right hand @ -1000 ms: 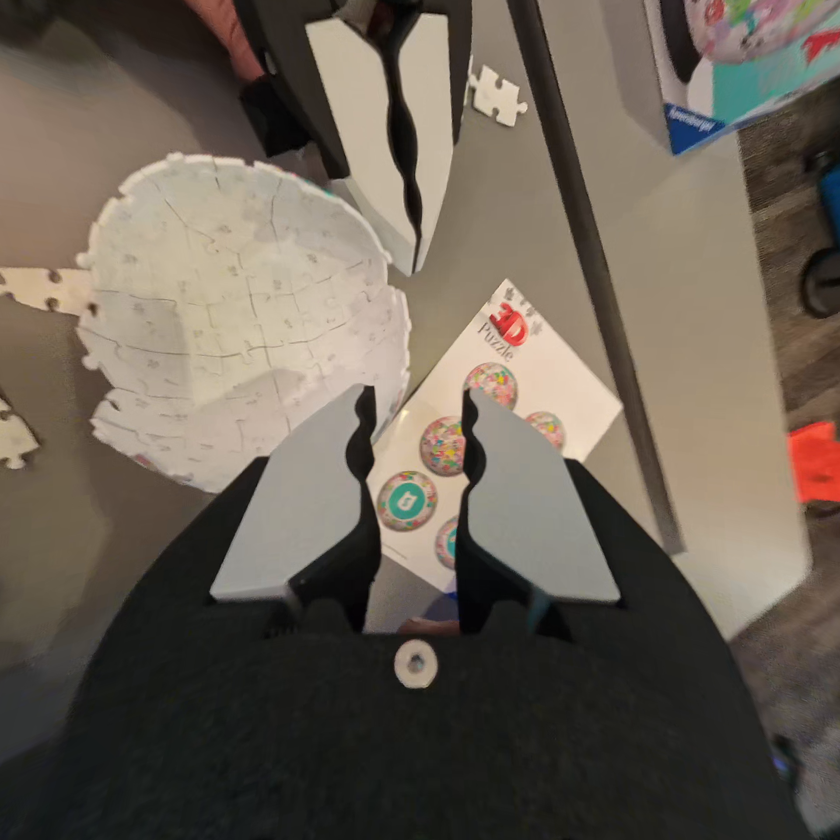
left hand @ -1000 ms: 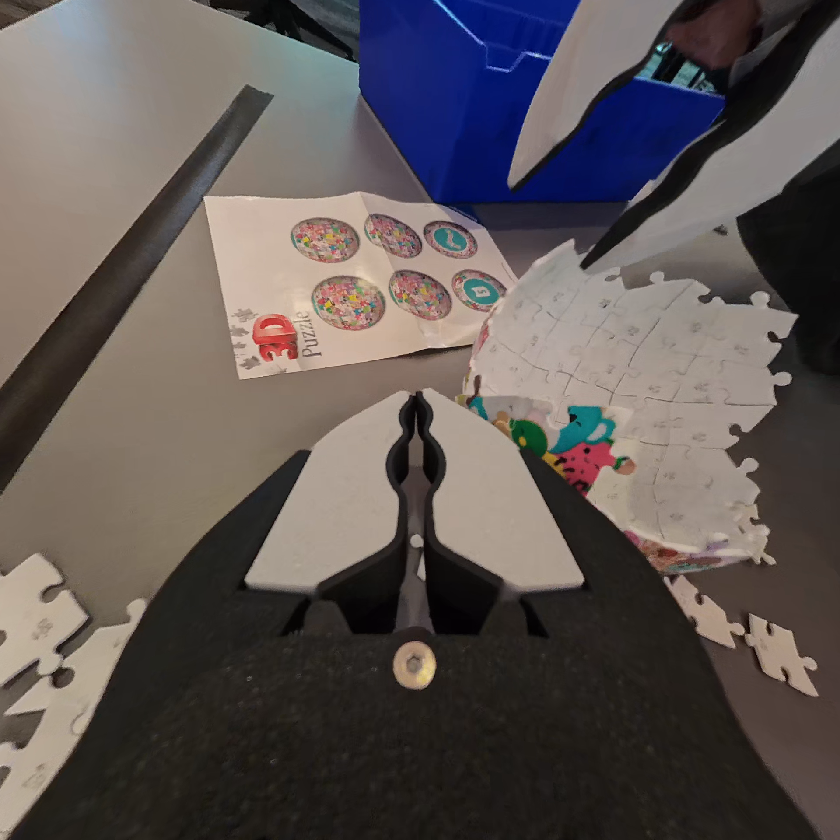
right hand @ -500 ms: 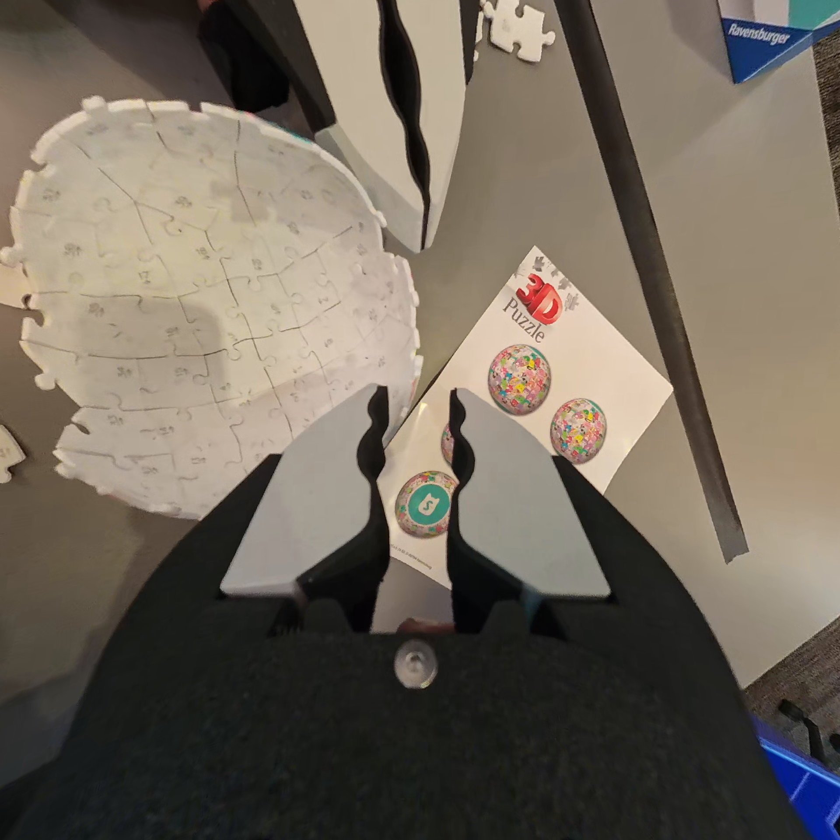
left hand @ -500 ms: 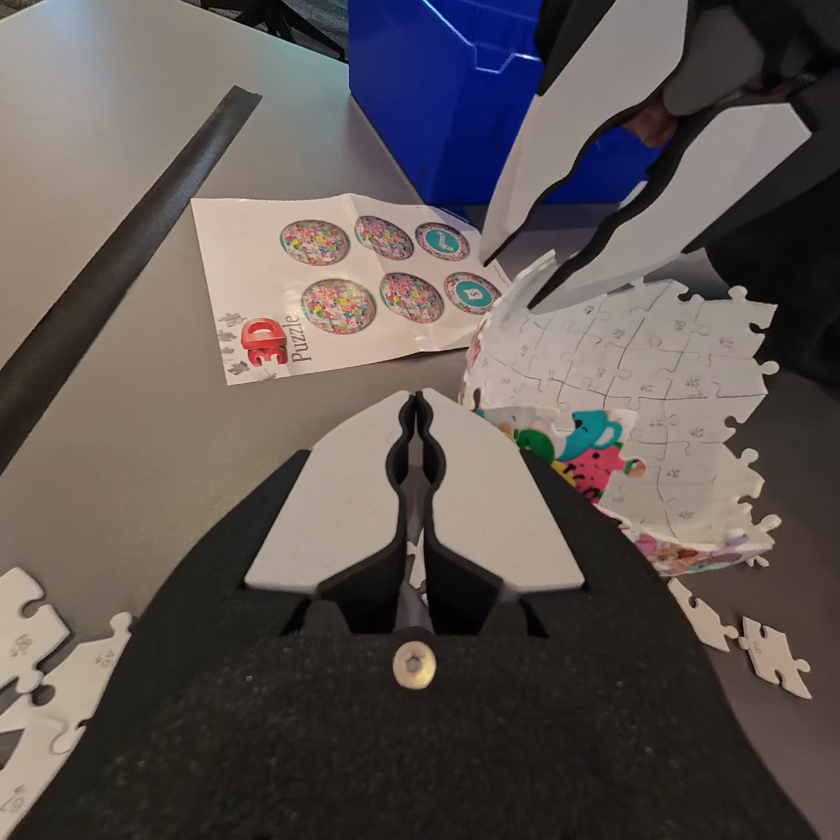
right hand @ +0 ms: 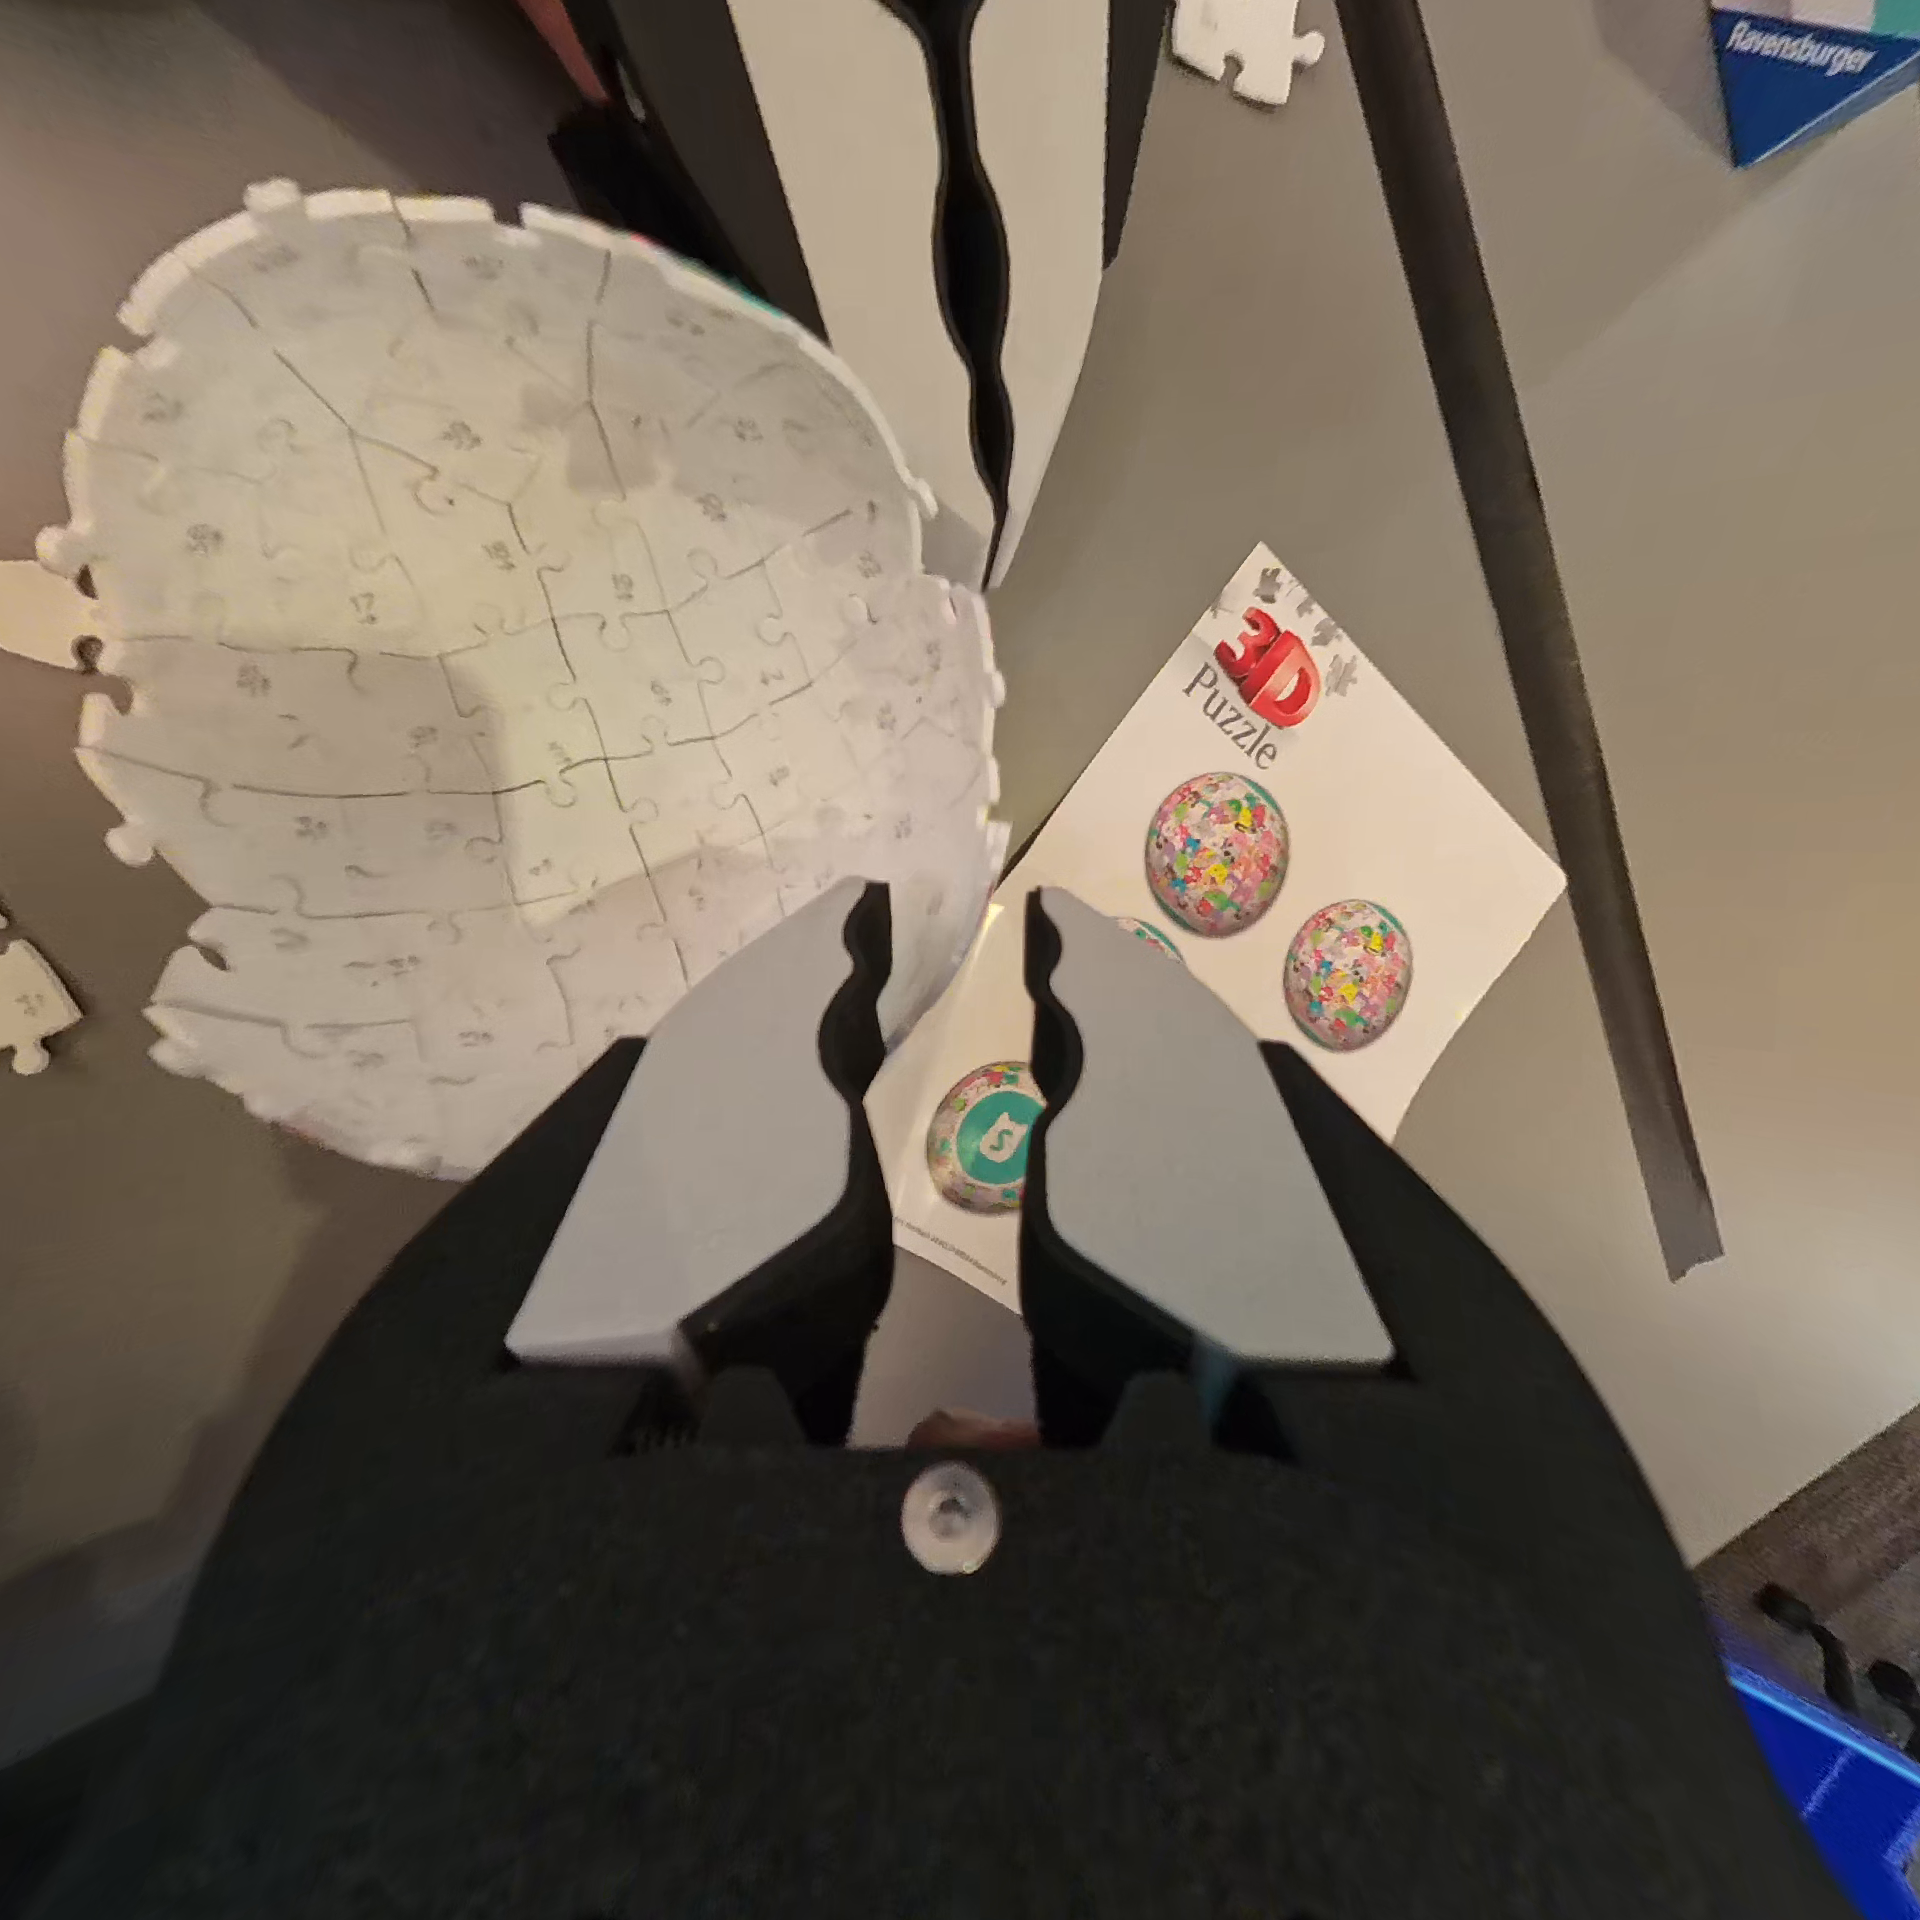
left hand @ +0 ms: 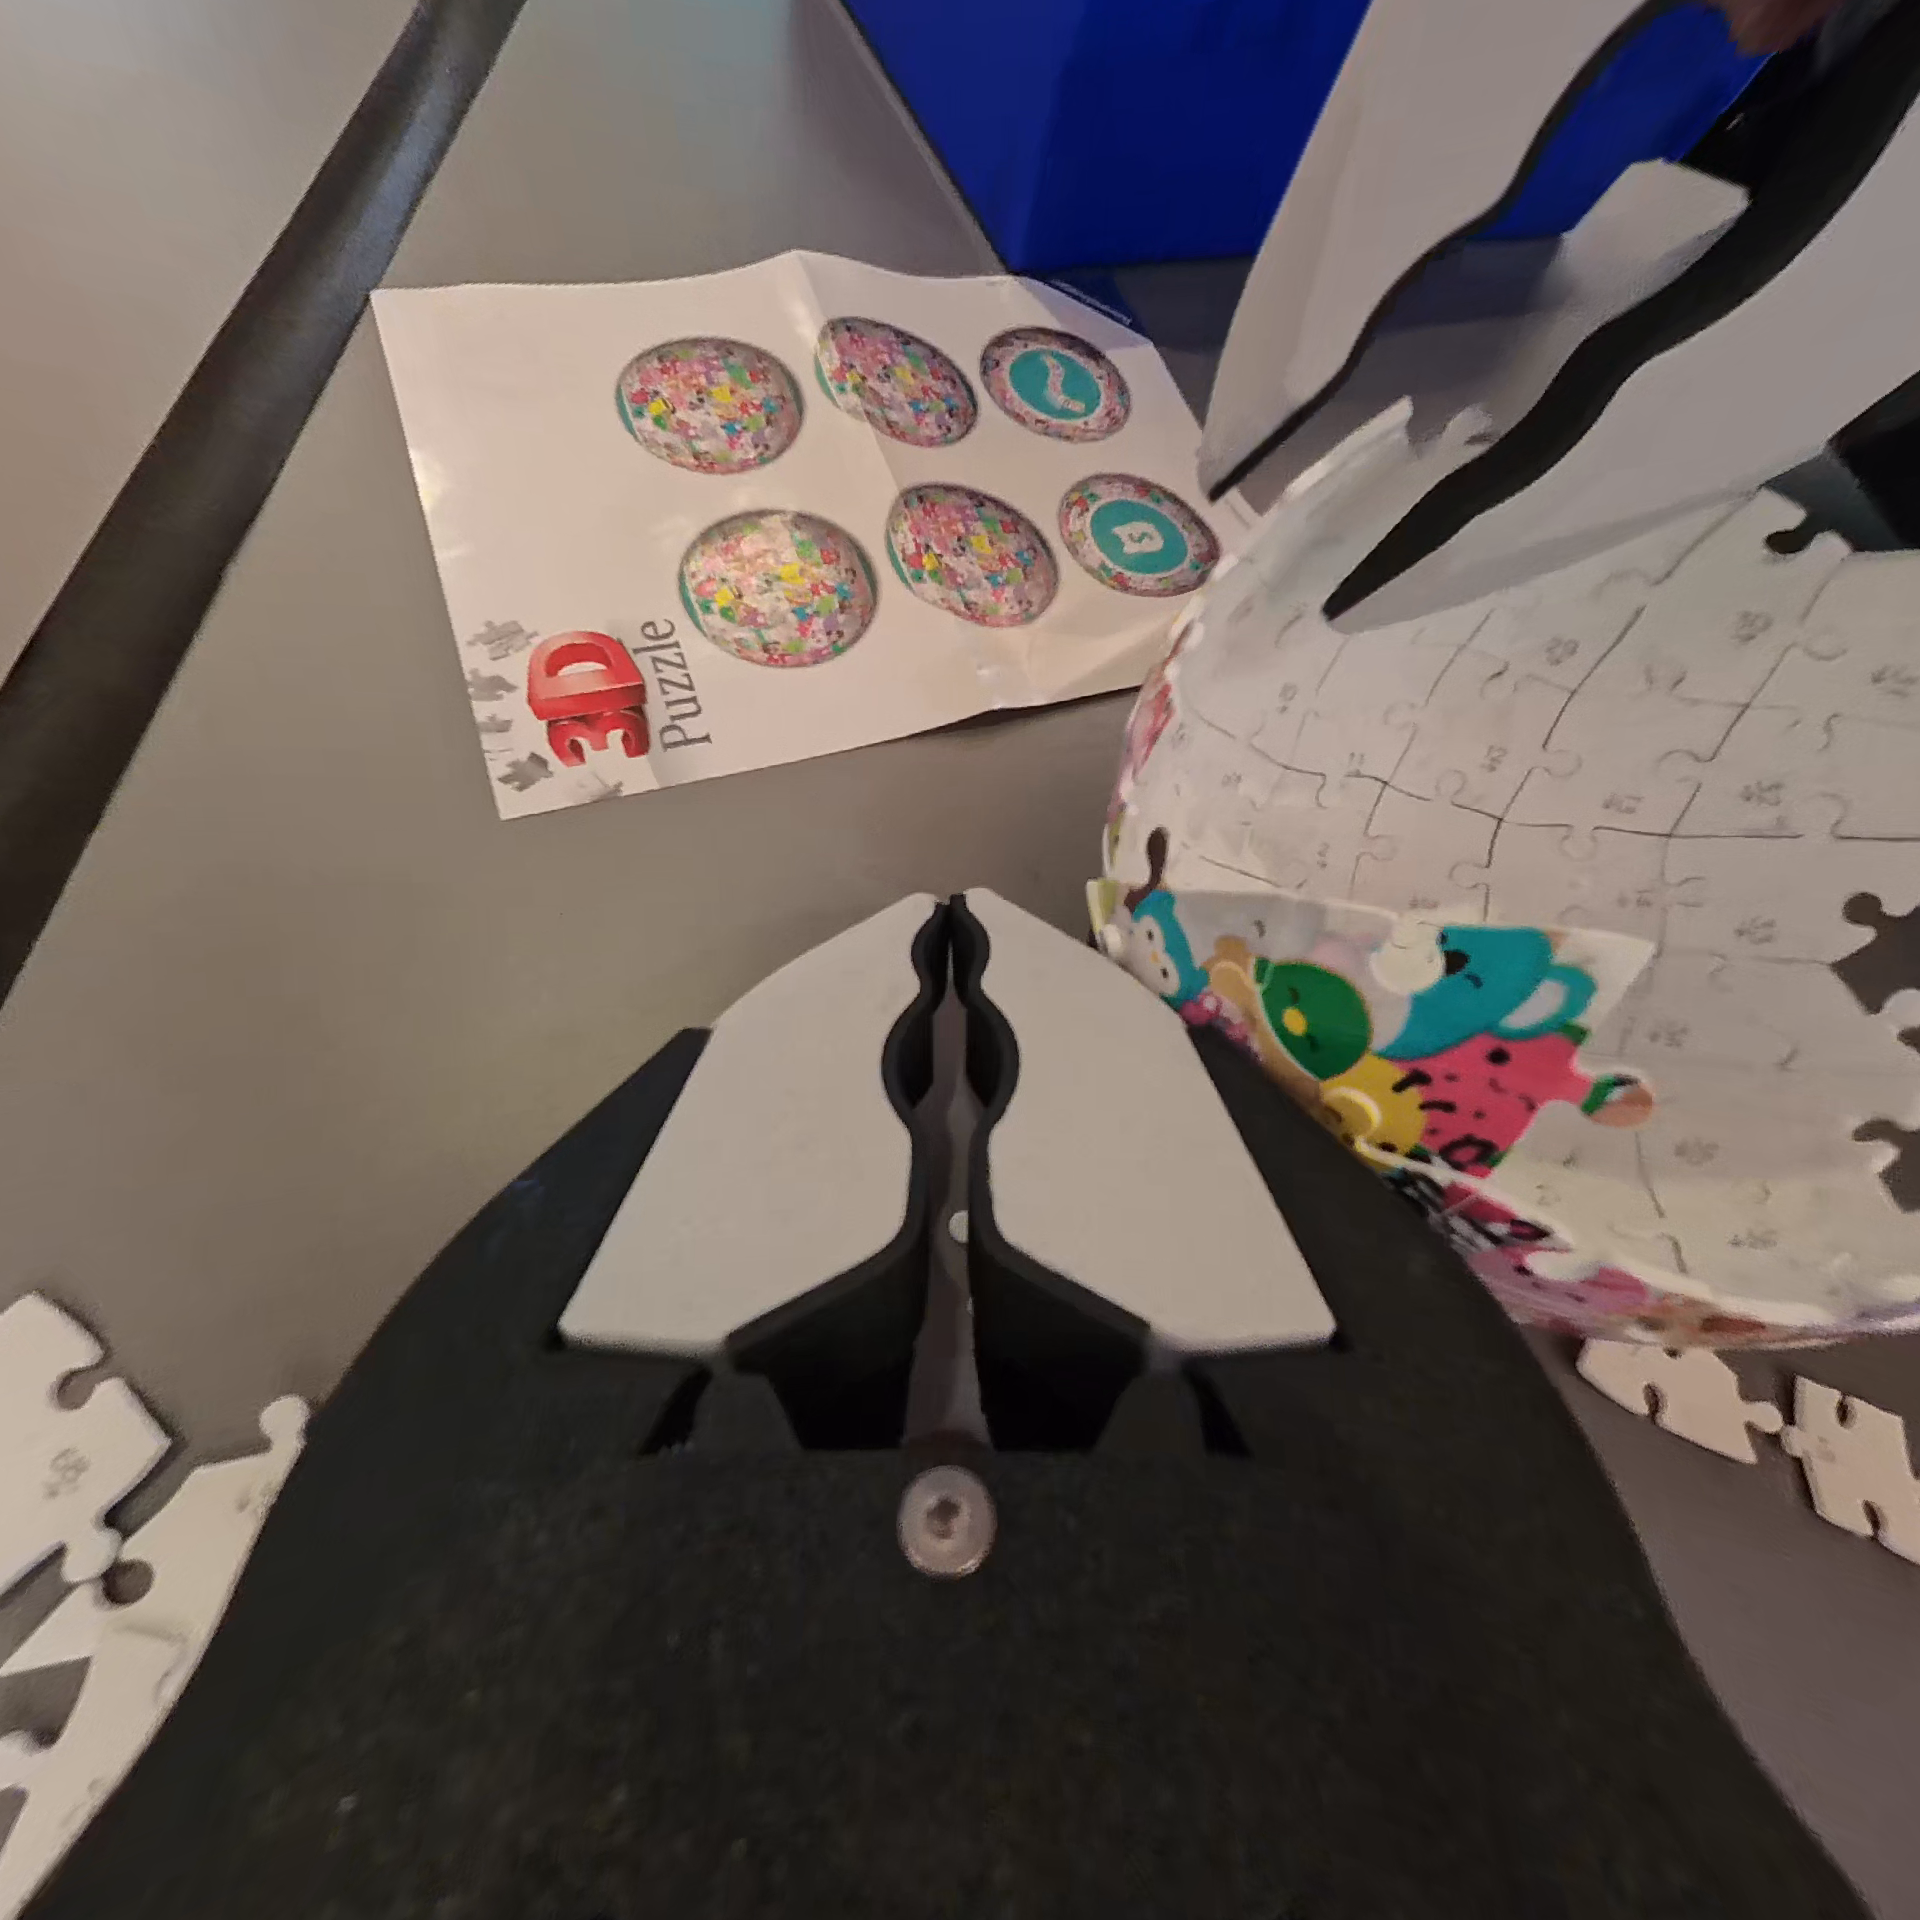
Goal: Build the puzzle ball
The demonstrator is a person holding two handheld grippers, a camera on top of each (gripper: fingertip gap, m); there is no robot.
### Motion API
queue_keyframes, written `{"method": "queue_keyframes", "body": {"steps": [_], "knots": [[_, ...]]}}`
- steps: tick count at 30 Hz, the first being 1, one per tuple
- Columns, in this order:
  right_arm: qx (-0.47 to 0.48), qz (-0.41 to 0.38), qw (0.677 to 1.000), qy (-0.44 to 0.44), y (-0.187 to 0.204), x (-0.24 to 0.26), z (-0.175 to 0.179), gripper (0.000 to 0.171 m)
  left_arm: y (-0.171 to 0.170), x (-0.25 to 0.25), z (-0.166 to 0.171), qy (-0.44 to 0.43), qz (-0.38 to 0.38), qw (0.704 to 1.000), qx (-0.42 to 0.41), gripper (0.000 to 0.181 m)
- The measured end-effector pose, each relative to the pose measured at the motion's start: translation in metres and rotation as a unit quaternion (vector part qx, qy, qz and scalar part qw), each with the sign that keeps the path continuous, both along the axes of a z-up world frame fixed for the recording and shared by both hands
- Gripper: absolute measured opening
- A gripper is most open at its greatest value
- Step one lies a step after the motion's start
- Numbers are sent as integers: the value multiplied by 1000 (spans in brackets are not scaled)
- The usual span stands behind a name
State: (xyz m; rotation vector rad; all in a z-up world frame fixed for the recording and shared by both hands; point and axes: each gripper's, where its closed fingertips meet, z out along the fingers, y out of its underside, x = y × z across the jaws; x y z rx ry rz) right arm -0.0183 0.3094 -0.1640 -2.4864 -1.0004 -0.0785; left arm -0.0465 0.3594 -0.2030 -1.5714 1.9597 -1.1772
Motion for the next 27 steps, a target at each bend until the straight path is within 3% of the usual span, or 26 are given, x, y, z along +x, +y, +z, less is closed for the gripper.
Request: {"method": "queue_keyframes", "body": {"steps": [13,18,23,27], "knots": [[4,-9,1000,-4,3,0,0,21,-6,5,0,-5,-13,1000,9,0],[66,-21,998,16,1,7,33,32,11,-5,4,-13,34,999,23,3],[198,-54,975,91,-48,9,87,32,27,-54,36,-34,111,993,21,28],[238,-53,956,161,-110,-17,74,30,3,-106,63,-62,119,990,37,31]]}}
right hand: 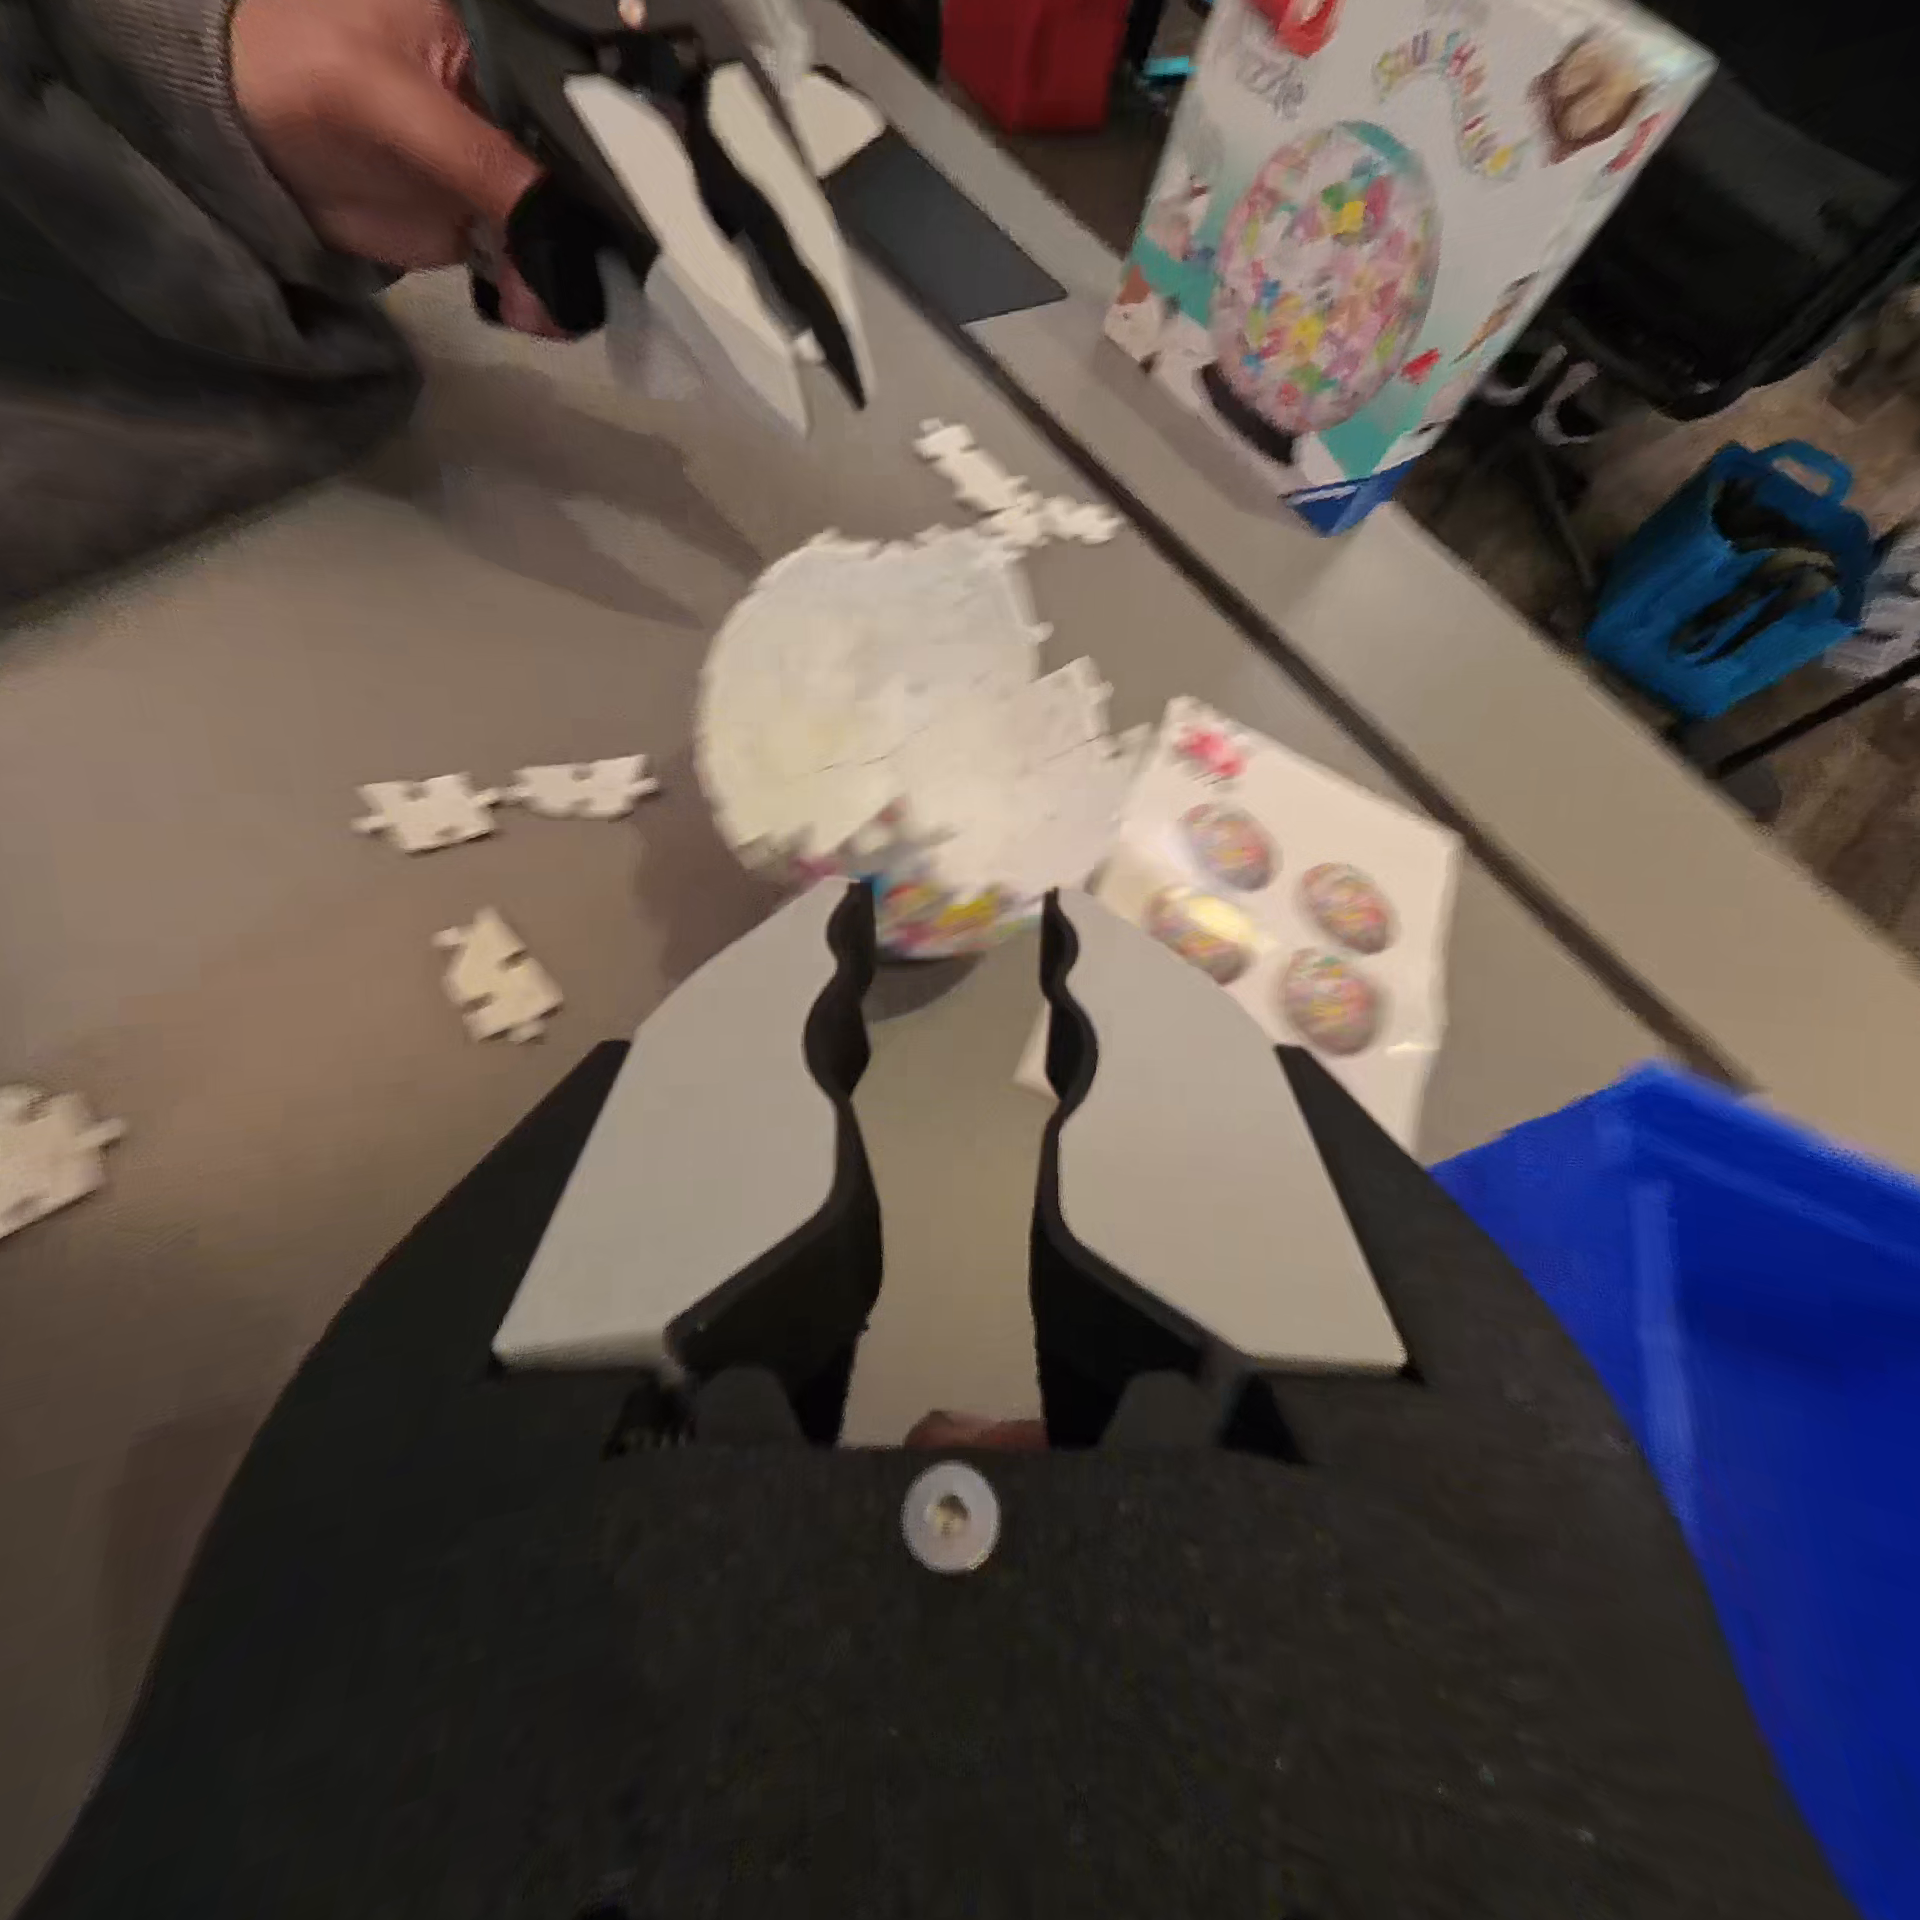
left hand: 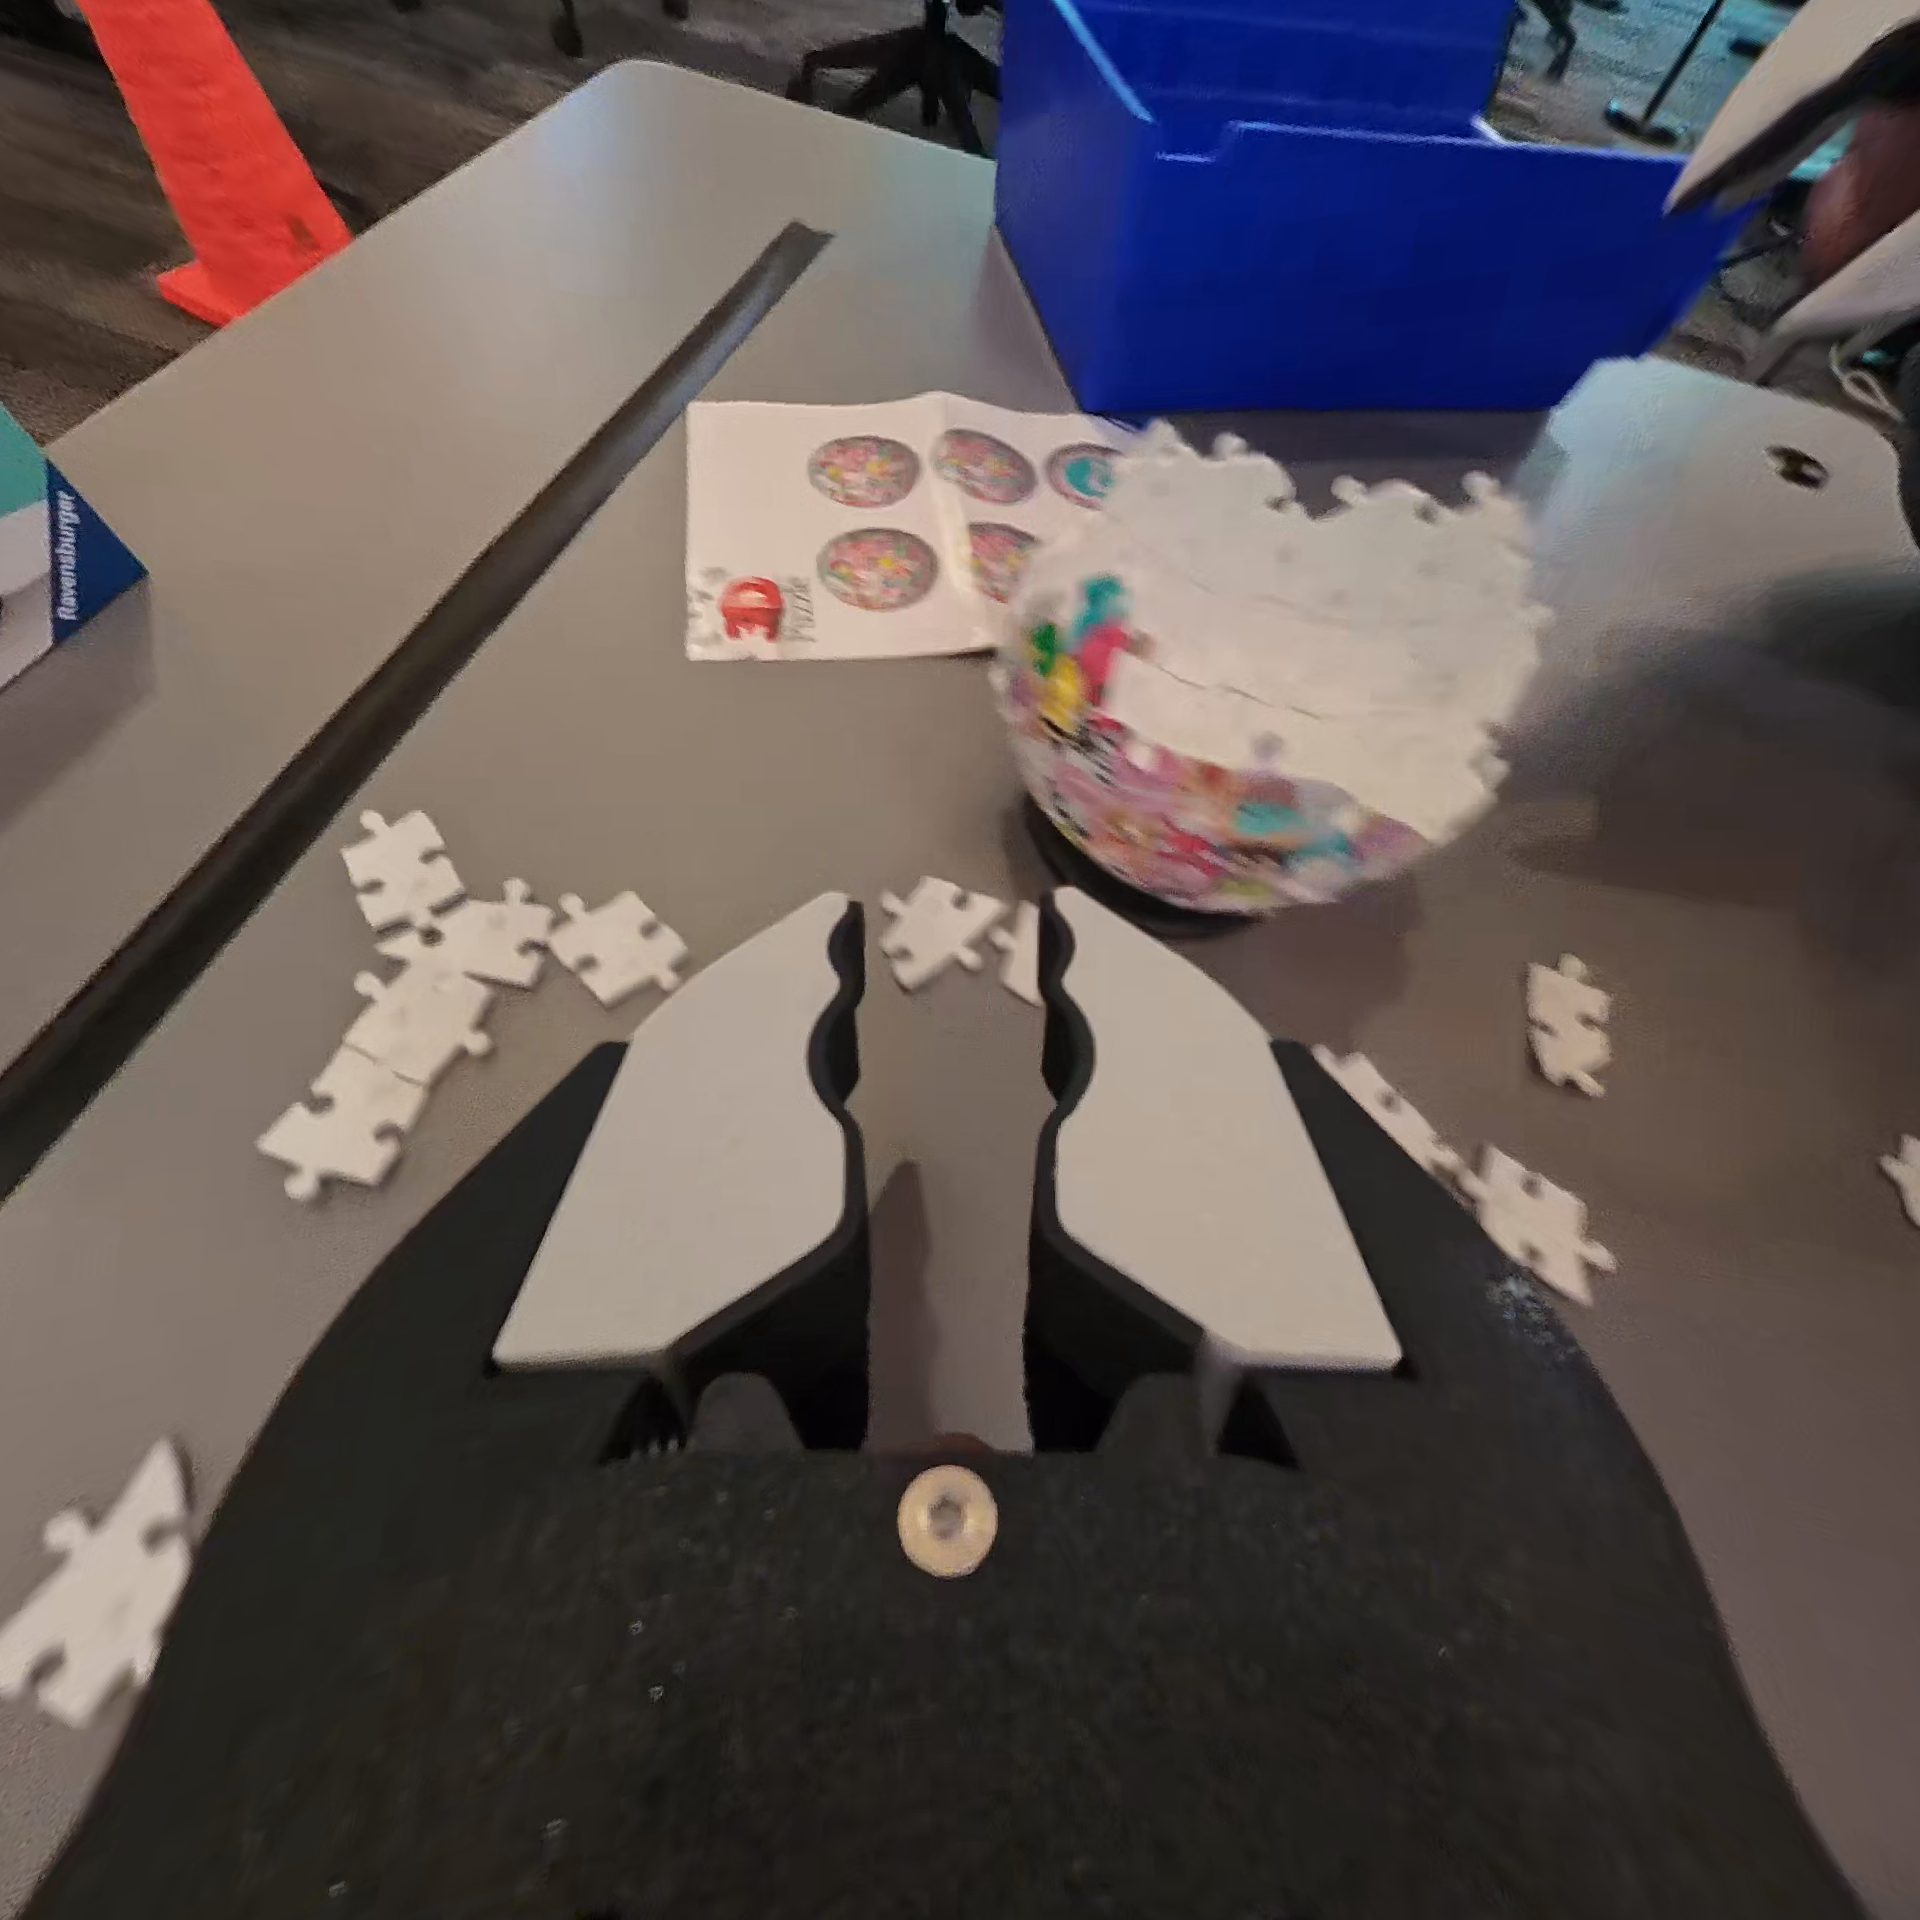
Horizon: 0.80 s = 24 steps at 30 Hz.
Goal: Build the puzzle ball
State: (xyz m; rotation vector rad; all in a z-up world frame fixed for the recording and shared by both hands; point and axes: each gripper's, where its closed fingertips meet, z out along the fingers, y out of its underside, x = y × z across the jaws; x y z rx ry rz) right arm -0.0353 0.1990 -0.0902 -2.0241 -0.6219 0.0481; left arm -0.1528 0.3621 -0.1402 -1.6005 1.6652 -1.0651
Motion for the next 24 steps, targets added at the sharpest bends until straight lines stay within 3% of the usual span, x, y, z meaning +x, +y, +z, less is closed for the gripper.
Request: {"method": "queue_keyframes", "body": {"steps": [3,6,10,15,19,24], "knots": [[-40,21,998,44,-43,-34,-40,31,-45,-28,1,21,-22,999,9,41],[-57,16,992,108,-71,-66,-67,31,-117,-37,-10,39,-80,996,-4,42],[-69,-13,966,249,-100,-97,-78,31,-175,-26,-51,94,-98,986,101,46],[-62,8,954,292,-123,-106,-69,31,-192,-5,-85,150,-87,973,153,47],[-36,-4,962,271,-129,-91,-64,26,-194,0,-88,165,-72,978,106,21],[-38,-14,963,266,-131,-81,-71,24,-194,6,-82,145,-6,983,115,21]]}}
